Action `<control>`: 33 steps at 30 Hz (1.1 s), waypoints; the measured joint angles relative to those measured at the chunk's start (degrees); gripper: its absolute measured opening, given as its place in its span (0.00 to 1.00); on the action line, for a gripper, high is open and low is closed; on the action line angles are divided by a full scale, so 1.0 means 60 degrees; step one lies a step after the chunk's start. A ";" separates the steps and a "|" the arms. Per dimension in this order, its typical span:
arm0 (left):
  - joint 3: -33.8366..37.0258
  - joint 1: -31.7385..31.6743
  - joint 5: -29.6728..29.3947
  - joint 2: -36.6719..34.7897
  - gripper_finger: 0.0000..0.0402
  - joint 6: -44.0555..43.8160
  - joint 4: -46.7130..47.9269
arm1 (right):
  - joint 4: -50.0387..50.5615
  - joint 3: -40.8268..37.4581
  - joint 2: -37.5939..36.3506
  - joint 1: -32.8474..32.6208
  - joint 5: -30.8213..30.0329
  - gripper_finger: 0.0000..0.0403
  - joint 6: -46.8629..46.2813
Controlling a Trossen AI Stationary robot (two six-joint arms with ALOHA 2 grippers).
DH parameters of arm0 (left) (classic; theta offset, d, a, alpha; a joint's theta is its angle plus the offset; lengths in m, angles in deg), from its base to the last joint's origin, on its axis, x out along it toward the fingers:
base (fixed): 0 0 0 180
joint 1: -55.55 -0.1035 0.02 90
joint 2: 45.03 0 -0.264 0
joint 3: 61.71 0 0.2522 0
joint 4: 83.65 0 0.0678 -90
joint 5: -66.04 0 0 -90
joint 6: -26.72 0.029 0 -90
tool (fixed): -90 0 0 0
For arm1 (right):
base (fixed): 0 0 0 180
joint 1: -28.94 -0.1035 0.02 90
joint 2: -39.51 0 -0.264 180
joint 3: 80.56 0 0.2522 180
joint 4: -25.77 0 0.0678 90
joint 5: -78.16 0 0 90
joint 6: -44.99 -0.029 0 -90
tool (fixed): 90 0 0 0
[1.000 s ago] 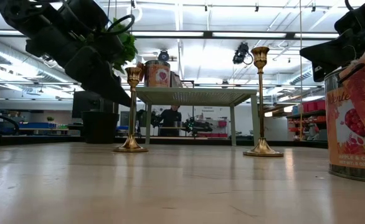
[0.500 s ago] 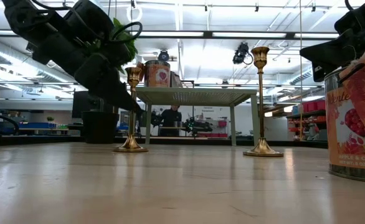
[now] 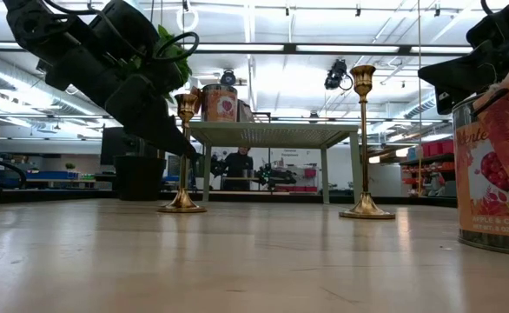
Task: Pick & Place candle stick holders
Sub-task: Put the top left gold candle holder on the shelf
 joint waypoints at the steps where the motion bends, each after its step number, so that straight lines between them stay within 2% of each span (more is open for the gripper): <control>1: 0.0000 0.0000 -0.0003 0.0003 0.50 0.0000 -0.0003 | -0.0003 0.0001 0.0000 0.0002 0.0000 0.01 0.0000; 14: 0.0000 0.0000 -0.0003 -0.0001 0.34 0.0007 -0.0004 | -0.0002 0.0001 0.0000 0.0000 -0.0003 0.01 0.0004; 33: 0.0000 0.0000 -0.0003 -0.0004 0.23 0.0031 -0.0004 | -0.0003 0.0002 0.0000 0.0004 -0.0001 0.01 0.0004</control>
